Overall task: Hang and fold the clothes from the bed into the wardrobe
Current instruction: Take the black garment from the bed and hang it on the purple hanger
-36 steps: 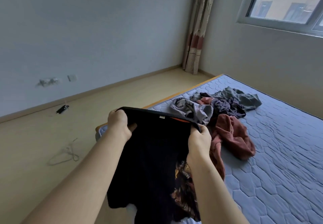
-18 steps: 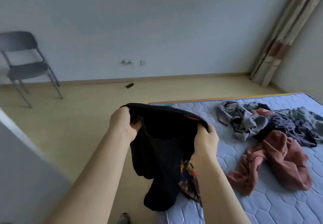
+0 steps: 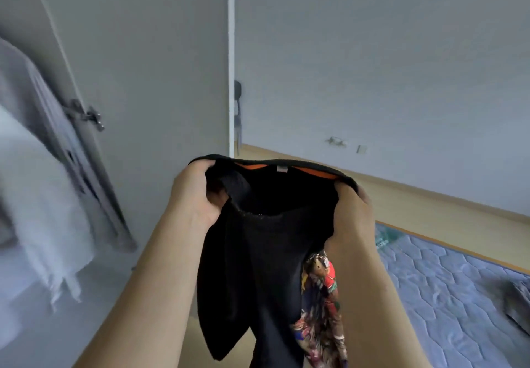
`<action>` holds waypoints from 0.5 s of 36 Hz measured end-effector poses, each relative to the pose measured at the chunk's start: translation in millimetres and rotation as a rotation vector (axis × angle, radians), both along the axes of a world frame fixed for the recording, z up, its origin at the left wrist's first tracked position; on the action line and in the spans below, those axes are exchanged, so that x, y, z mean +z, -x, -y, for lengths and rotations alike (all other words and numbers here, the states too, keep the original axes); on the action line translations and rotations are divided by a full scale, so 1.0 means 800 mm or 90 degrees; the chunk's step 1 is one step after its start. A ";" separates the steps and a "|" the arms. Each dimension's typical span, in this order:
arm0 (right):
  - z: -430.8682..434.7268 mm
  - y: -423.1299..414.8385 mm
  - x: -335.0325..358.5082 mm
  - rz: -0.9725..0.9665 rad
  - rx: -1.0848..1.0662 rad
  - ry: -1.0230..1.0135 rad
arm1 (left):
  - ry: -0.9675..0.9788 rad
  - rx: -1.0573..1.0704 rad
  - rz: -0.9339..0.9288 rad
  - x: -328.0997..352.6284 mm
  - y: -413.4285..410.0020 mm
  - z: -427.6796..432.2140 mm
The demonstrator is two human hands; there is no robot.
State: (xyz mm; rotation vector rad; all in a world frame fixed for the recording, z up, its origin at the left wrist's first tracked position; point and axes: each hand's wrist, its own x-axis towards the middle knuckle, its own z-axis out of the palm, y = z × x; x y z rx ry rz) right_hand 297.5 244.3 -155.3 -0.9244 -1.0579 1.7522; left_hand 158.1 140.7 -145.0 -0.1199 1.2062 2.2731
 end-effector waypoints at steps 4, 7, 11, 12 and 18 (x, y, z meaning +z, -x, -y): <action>0.041 0.058 0.002 -0.001 0.095 -0.011 | -0.031 0.104 0.001 0.006 0.044 0.069; 0.082 0.103 -0.001 0.007 0.174 -0.010 | -0.050 0.189 0.007 0.010 0.069 0.126; 0.143 0.158 -0.004 0.015 0.272 -0.019 | -0.054 0.294 0.009 0.011 0.099 0.202; 0.163 0.175 -0.004 0.023 0.301 -0.021 | -0.059 0.326 0.008 0.010 0.110 0.228; 0.243 0.240 -0.009 0.047 0.385 -0.059 | -0.068 0.427 0.002 0.012 0.149 0.334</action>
